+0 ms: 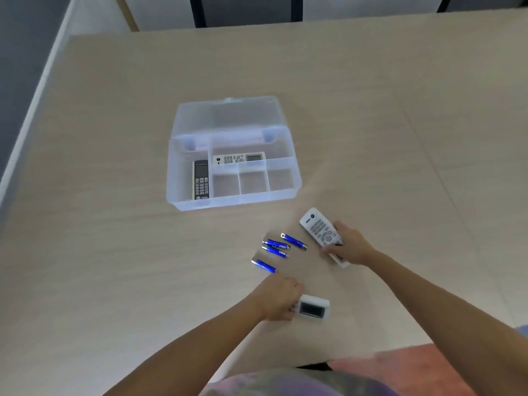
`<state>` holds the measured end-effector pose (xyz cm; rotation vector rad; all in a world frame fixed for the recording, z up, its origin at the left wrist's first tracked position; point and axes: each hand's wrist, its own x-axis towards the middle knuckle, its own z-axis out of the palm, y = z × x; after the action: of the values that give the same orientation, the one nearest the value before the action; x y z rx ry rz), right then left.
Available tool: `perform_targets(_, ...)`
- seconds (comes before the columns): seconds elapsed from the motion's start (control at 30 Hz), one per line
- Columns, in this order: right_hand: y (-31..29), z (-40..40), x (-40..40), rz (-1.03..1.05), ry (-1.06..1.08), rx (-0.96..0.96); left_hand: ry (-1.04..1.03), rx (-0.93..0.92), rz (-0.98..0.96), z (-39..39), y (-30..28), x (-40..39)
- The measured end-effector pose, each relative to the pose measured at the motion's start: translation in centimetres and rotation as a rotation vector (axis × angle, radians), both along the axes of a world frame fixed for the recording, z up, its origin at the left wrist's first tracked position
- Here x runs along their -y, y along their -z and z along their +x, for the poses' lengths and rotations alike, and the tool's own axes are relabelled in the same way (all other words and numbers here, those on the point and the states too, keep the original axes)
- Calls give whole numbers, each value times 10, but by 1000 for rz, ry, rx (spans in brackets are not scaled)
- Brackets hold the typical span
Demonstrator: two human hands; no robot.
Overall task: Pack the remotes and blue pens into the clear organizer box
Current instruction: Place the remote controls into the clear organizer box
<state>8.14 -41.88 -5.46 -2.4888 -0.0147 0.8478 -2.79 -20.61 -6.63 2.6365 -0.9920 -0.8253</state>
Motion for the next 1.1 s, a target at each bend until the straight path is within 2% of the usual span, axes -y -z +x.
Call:
perform_targets(0.1, -18, 15, 15, 262, 269, -42, -316, -170, -255, 19, -32, -15)
perform_targets(0.2, -50, 39, 26, 581, 439, -108, -656, -205, -485, 82, -74, -50)
perform_targets(0.3, -80, 69, 24, 710, 471, -75, -807, -169, -534, 169, -104, -94)
perform_targets(0.4, -95, 99, 9, 734, 449, -23, -837, -171, -424, 250, -110, -130)
perform_targets(0.53, -96, 129, -17, 744, 382, 6, -614, -108, -126, 316, -93, -142)
perform_targets(0.63, -89, 147, -35, 740, 309, -9, -507, -180, 5, 336, -63, -141)
perform_targets(0.8, -81, 174, -60, 689, 205, 23, -508, -248, 82, 332, -20, -153)
perform_targets(0.9, -77, 193, -82, 636, 146, 71, -481, -81, 180, 319, -20, -154)
perform_targets(0.97, -73, 208, -102, 597, 83, 97, -515, 59, 146, 306, -23, -161)
perform_targets(1.03, -66, 225, -125, 504, -25, 144, -651, 298, 43, 285, -21, -173)
perform_targets(1.1, -64, 237, -151, 400, -160, 156, -916, 573, -5, 258, -19, -189)
